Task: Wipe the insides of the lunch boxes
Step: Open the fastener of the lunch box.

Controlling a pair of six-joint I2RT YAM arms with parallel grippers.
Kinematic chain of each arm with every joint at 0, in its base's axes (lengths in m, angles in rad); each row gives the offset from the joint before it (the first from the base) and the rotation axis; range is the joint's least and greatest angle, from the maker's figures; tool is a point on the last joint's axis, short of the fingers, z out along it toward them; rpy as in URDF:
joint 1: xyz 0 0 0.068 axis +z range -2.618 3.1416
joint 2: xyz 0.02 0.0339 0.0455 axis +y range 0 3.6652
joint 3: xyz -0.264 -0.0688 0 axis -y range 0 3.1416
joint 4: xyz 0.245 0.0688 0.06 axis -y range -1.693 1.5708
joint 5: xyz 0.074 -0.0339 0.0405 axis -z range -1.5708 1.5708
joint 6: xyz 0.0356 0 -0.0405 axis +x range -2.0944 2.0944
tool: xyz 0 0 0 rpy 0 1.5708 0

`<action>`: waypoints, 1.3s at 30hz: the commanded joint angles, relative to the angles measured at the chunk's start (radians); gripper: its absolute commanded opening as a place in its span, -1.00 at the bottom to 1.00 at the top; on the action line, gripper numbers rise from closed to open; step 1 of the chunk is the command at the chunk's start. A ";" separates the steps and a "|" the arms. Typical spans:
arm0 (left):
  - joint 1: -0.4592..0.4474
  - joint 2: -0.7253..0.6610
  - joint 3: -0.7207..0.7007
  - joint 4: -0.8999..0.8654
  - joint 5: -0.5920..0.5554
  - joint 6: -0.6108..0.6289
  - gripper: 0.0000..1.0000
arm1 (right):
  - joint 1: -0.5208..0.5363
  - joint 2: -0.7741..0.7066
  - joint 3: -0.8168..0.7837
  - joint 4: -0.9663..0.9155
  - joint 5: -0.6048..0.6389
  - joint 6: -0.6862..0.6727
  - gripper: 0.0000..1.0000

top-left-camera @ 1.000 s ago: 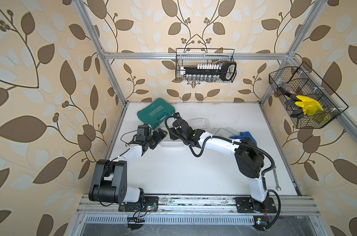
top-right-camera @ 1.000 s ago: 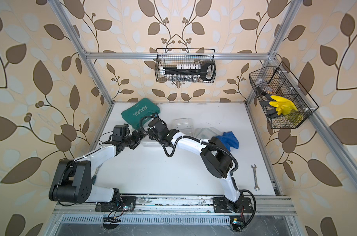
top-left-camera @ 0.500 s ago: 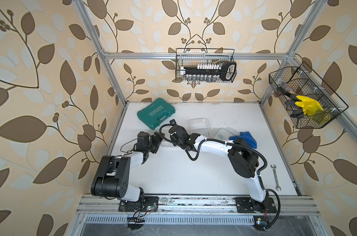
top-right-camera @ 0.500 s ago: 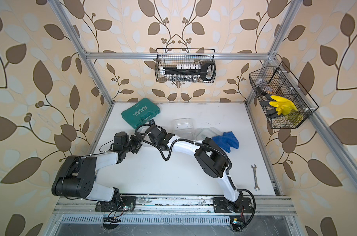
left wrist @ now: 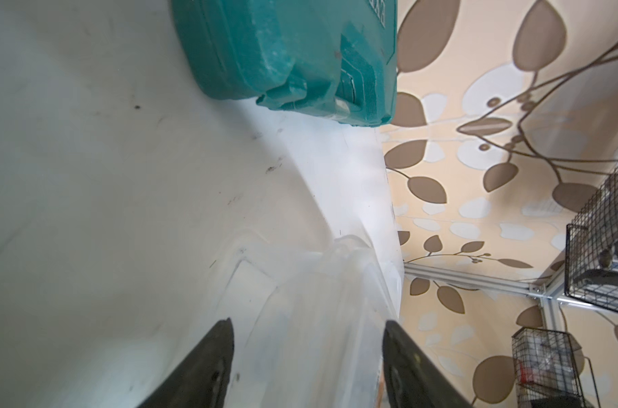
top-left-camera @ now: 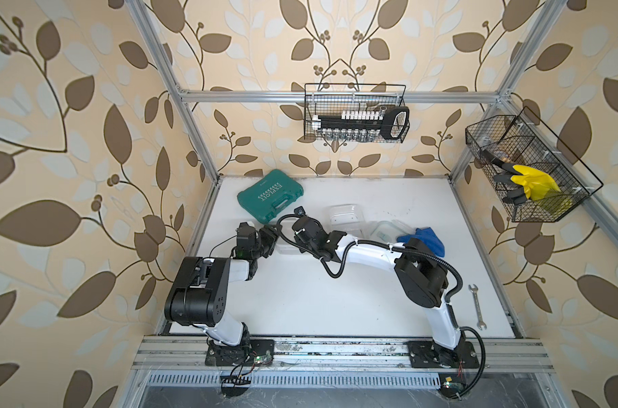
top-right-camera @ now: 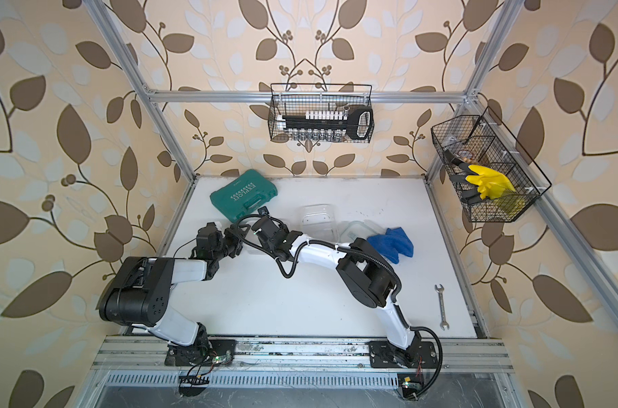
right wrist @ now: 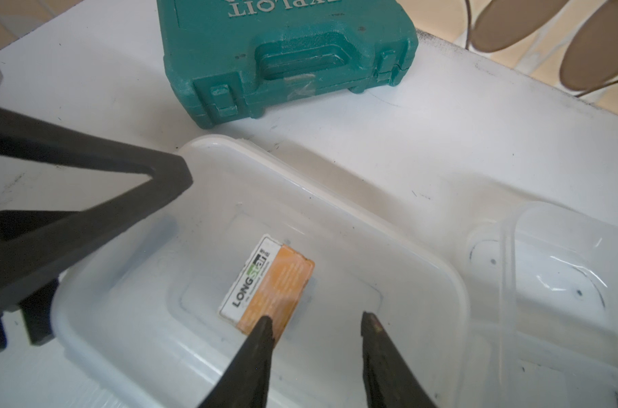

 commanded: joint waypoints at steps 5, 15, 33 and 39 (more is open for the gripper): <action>0.011 -0.044 -0.014 0.142 0.023 -0.057 0.02 | 0.011 0.071 -0.047 -0.156 -0.068 0.058 -0.23; 0.011 -0.053 -0.057 0.188 -0.040 -0.097 -0.62 | 0.048 0.096 -0.061 -0.204 -0.056 0.106 -0.36; 0.011 -0.258 0.010 -0.233 -0.127 0.158 -1.00 | 0.109 0.162 -0.071 -0.295 -0.053 0.146 -0.52; 0.011 -0.241 0.026 -0.274 -0.105 0.227 -1.00 | 0.125 0.186 -0.055 -0.318 -0.045 0.118 -0.56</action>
